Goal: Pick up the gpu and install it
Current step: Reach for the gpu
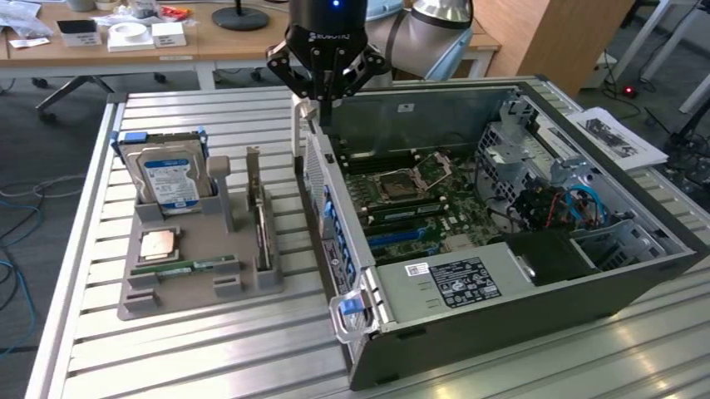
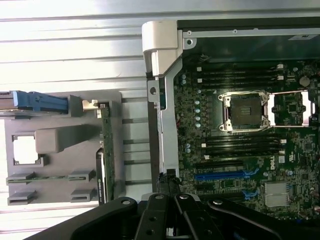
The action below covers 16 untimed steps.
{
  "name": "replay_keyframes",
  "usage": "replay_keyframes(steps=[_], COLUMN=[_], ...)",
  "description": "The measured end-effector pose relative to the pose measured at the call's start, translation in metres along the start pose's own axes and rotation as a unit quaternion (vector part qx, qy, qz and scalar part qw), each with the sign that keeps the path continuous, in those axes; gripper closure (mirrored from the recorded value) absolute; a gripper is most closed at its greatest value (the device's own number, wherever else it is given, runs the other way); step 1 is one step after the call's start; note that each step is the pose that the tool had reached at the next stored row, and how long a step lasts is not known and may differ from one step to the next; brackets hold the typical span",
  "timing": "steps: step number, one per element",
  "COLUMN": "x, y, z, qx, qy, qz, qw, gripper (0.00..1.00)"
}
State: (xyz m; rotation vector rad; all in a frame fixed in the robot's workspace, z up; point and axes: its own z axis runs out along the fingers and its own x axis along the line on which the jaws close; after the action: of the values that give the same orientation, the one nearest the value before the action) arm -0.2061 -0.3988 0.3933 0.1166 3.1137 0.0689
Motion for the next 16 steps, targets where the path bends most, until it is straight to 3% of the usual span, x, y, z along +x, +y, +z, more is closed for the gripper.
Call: replay_keyframes(steps=[16], x=[0.0043], y=[-0.0003], z=[-0.0001], qx=[0.0000], qy=[0.0000], qz=[0.000], qw=[1.0000], gripper=[0.89])
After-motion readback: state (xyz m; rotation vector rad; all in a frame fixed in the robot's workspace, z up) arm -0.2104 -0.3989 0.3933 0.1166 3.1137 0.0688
